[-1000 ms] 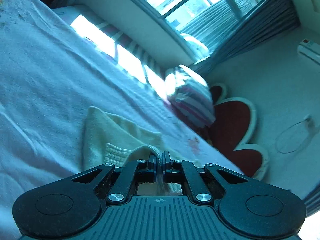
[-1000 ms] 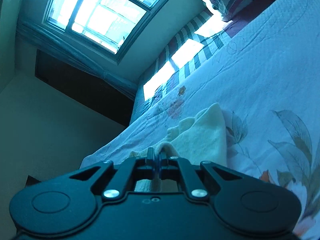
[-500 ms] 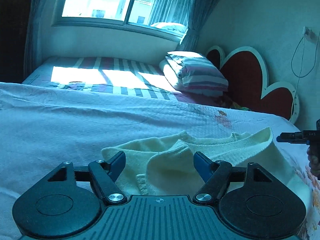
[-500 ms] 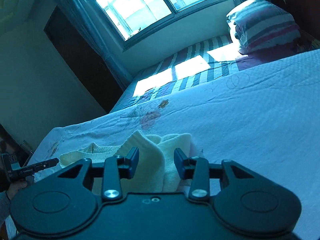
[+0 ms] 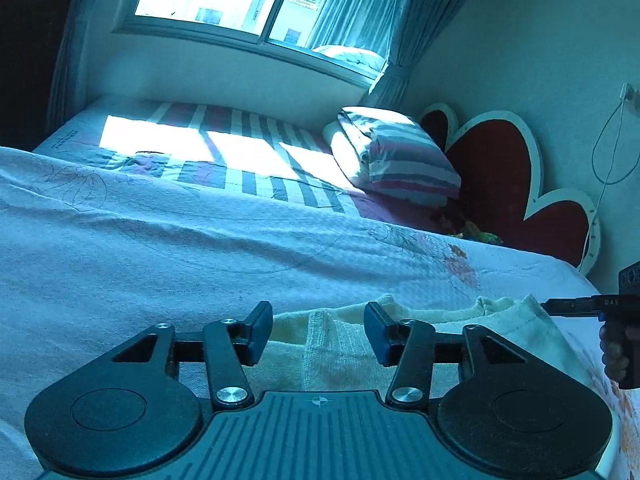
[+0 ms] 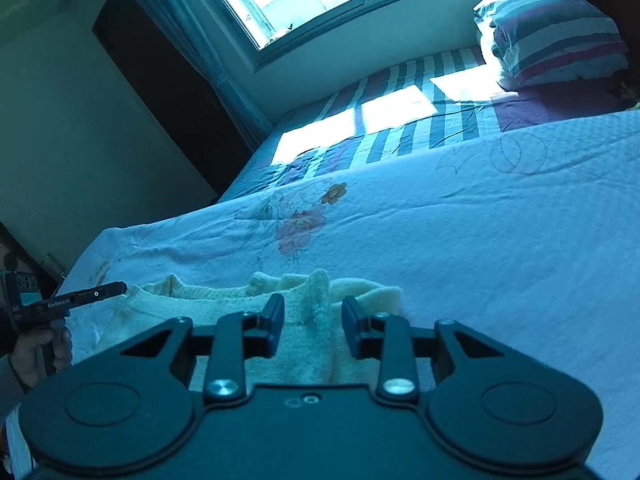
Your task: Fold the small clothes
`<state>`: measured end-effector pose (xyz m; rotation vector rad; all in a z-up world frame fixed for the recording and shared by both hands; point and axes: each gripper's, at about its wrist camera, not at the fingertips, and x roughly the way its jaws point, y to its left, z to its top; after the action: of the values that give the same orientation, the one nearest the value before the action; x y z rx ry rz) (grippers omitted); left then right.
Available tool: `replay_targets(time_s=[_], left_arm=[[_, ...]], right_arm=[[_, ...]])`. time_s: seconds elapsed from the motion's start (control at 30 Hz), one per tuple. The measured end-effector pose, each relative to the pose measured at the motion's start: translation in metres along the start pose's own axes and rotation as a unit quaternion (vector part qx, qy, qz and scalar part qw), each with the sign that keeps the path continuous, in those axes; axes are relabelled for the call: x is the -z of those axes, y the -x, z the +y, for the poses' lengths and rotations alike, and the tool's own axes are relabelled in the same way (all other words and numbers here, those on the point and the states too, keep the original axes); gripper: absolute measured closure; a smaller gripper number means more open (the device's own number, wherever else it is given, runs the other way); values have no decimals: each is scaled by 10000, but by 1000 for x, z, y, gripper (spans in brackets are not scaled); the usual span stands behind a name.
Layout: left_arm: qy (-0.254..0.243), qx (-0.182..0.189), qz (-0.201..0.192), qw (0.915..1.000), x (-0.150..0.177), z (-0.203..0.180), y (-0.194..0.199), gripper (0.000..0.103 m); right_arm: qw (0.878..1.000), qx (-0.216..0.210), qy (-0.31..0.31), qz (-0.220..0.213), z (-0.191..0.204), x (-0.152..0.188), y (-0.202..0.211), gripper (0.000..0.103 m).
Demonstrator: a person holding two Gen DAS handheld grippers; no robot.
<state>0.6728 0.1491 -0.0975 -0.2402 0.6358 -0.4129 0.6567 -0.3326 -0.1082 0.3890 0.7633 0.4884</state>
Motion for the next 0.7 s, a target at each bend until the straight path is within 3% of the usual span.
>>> replay_targets(time_s=[0.17,0.3,0.37,0.43,0.6,0.7], left_arm=[[-48,237,389,9989,-1,2,-15,52],[-233,76,854,9960,0,-2,-40,52],[-335,128,797,9962,1,-6,-43,55],[-318,200,646,9972,2,-9,-42,93],[-494,205,491,9974,7,-17,-40,99],[-358,327,26,9988,3,-15,-25,99]], right_arm=[[9999,-82,46,54,0,-4,-2,68],[9996,46,246,161,4,-5,-12,70],[9991,101,336,223,6,-4,-17,73],[9982,165,533,208,10,-3,-18,76],[9937,439,1022,134,23,0,-20,93],[9922,490,1145,85,27,1,-17,97]])
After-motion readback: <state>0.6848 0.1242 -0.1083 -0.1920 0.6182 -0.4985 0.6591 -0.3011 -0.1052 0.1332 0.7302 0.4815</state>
